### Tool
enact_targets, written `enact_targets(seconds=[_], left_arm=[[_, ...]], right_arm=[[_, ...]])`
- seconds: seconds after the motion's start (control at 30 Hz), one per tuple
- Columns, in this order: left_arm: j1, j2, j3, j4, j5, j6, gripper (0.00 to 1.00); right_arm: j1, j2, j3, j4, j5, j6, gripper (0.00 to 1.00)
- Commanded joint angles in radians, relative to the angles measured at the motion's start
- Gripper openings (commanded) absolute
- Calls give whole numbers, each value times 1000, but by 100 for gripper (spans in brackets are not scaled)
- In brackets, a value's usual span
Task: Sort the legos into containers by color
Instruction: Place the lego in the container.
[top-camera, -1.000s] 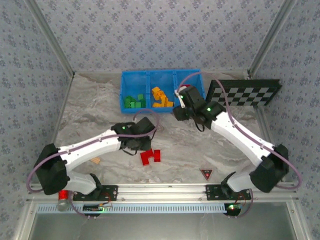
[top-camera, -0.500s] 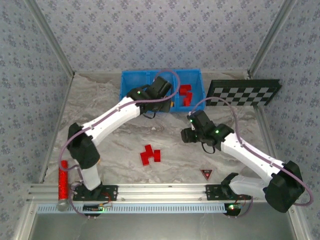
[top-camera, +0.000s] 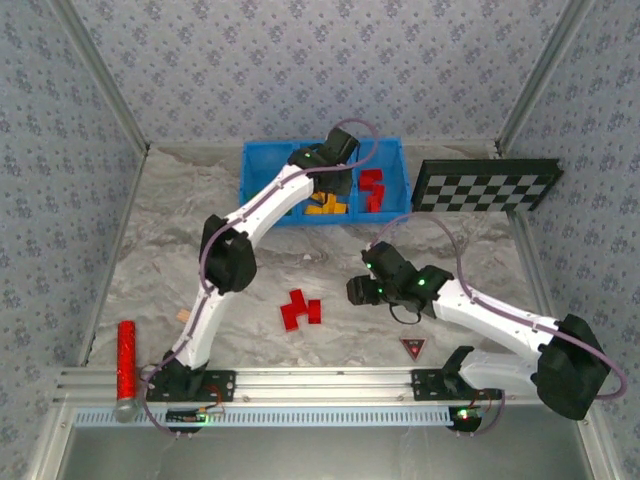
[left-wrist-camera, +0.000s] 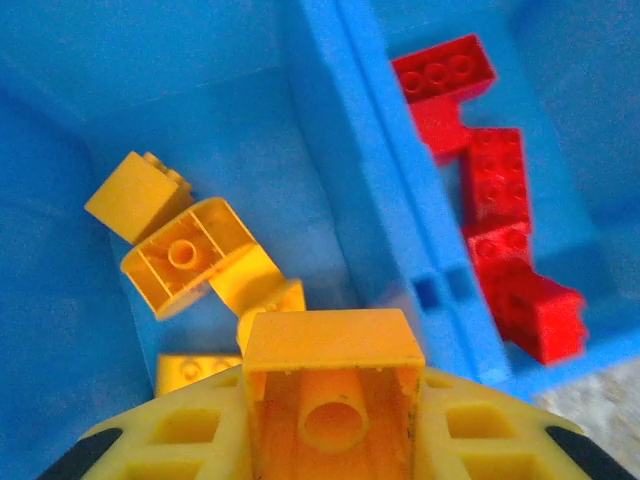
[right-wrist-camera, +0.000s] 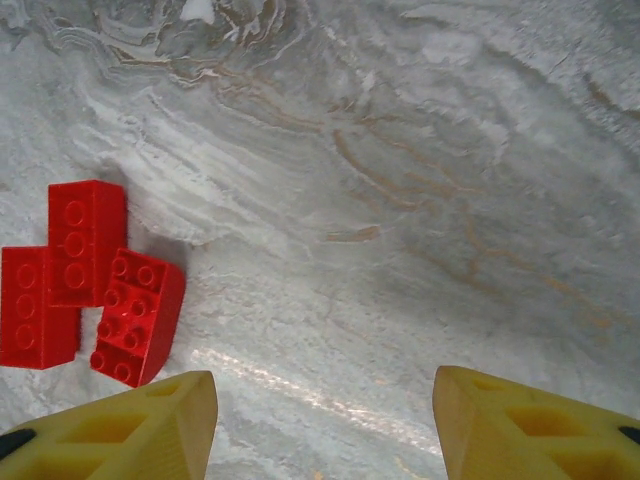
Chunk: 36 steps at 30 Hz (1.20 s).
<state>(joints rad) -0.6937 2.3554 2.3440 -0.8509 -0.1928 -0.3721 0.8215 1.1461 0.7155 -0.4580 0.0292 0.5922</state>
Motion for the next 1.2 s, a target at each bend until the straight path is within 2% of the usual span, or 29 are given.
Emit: enact_targets(seconds=[0.0, 0.23, 0.63, 0.93, 1.17], left_arm=[[25, 59, 103, -72, 20, 25, 25], [63, 127, 132, -93, 54, 7, 28], [69, 131, 70, -71, 75, 8, 37], [69, 35, 17, -50, 57, 25, 54], [68, -68, -26, -38, 52, 41, 56]], right_arm=[[18, 3, -19, 14, 8, 68, 61], [48, 33, -1, 10, 12, 75, 66], [151, 146, 49, 49, 32, 112, 67], [232, 290, 149, 36, 39, 87, 69], [269, 358, 205, 18, 42, 73, 69]])
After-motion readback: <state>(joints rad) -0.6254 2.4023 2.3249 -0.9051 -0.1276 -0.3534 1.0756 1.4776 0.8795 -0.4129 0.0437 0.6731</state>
